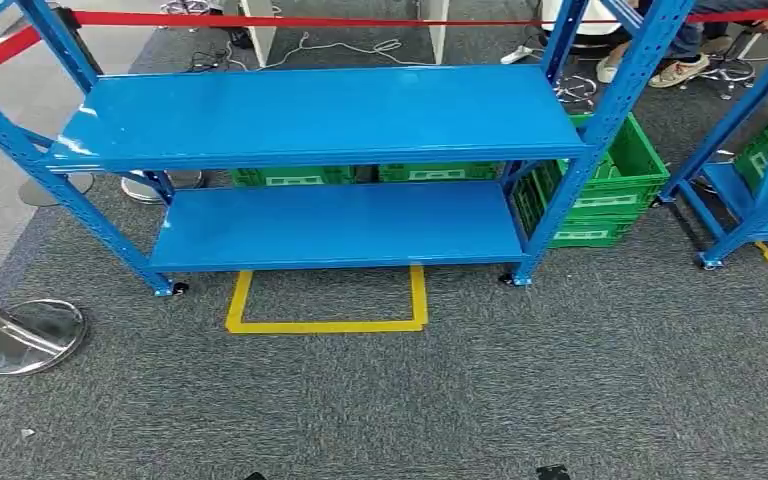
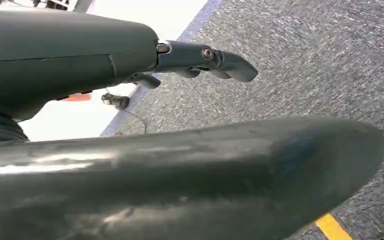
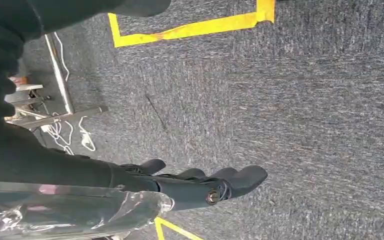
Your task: Take the parts from the cabinet and place them on the table.
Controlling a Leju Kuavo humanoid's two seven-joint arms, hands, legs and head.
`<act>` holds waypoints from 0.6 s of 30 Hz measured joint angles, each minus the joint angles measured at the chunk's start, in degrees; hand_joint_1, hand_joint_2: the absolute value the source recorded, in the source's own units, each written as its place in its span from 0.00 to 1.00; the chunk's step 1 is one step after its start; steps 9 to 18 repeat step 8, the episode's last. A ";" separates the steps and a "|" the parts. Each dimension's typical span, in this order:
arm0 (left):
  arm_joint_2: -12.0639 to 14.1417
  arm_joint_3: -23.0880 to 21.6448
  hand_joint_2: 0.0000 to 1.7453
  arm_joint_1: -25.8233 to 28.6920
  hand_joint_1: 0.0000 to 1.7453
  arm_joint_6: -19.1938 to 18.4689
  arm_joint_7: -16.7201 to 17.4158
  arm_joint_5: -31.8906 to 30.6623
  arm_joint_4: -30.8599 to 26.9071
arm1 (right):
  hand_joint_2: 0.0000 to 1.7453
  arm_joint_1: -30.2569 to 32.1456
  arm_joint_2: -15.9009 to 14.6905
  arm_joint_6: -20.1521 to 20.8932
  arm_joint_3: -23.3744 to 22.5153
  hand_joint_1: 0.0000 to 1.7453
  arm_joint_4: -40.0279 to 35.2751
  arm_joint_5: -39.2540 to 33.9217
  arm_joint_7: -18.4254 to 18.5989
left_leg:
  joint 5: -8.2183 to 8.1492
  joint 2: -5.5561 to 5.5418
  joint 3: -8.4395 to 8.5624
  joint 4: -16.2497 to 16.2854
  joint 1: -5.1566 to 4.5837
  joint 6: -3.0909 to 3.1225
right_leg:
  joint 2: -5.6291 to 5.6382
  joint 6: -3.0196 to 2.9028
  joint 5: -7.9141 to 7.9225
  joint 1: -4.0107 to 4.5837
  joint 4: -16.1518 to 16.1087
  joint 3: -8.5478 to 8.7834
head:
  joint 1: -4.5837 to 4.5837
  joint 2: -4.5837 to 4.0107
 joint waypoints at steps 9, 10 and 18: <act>-0.02 0.00 0.00 0.00 0.00 0.00 0.00 0.00 0.00 | 1.00 0.00 0.00 0.24 -0.02 0.00 0.00 -0.13 -0.33 | 0.03 0.00 -0.01 0.00 0.00 0.01 | 0.00 0.00 0.00 -0.01 0.01 0.00 | 0.00 -0.02; -0.02 0.00 0.00 0.00 0.00 0.00 0.00 0.00 0.00 | 1.00 0.00 0.00 0.24 -0.02 0.00 0.00 -0.13 -0.33 | 0.03 0.00 -0.01 0.00 0.00 0.01 | 0.00 0.00 0.00 -0.01 0.01 0.00 | 0.00 -0.02; -0.02 0.00 0.00 0.00 0.00 0.00 0.00 0.00 0.00 | 1.00 0.00 0.00 0.24 -0.02 0.00 0.00 -0.13 -0.33 | 0.03 0.00 -0.01 0.00 0.00 0.01 | 0.00 0.00 0.00 -0.01 0.01 0.00 | 0.00 -0.02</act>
